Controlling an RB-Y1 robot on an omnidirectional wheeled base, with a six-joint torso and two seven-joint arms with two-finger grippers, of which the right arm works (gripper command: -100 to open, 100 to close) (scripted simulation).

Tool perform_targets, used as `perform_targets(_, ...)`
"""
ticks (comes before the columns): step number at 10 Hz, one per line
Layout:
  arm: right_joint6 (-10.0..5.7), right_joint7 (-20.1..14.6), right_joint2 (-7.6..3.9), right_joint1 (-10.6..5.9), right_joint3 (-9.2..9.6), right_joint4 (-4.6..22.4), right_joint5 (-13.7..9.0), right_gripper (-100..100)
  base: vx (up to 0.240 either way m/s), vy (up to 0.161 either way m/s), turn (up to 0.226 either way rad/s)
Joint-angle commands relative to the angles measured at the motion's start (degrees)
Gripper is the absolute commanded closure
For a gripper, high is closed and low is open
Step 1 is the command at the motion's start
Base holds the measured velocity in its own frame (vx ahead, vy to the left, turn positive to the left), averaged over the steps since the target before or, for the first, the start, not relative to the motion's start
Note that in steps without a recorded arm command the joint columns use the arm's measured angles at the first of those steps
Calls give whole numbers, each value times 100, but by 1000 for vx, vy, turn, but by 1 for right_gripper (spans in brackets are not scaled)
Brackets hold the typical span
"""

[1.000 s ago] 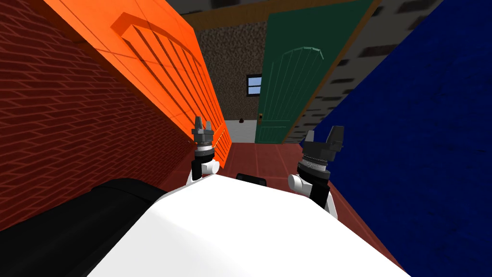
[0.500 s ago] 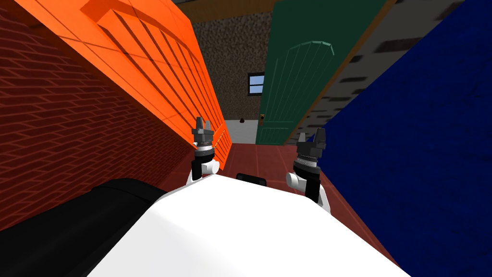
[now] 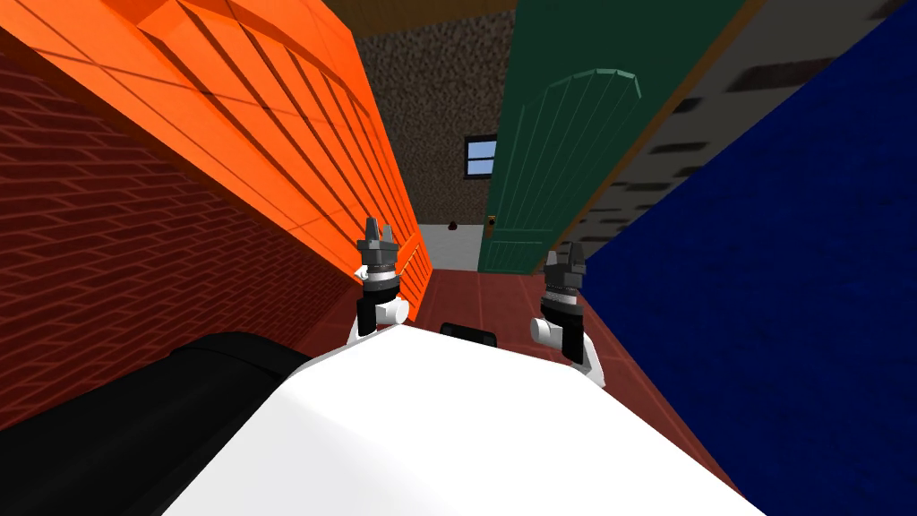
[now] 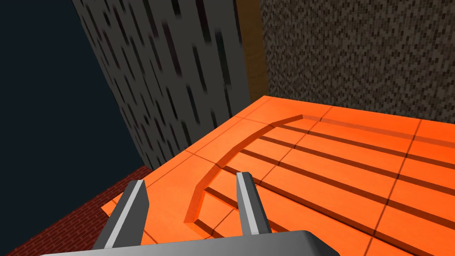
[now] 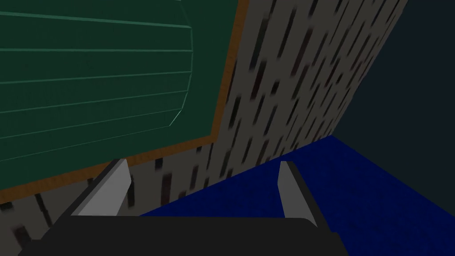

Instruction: Pull the door open

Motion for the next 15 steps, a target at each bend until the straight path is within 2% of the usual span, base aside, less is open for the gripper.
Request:
perform_targets(1,37,-17,-56,-88,-30,179,-29,-100,108,14,29)
perform_targets(3,84,-17,-95,-208,-43,414,-50,-100,100,11,33)
perform_targets(4,130,-17,-133,-328,-55,649,-71,-100,111,11,54)
perform_targets(14,380,-16,-259,-974,-123,1917,-183,-100,106,9,34)
perform_targets(15,431,-16,-272,-1105,-137,2174,-206,-100,138,-8,50)
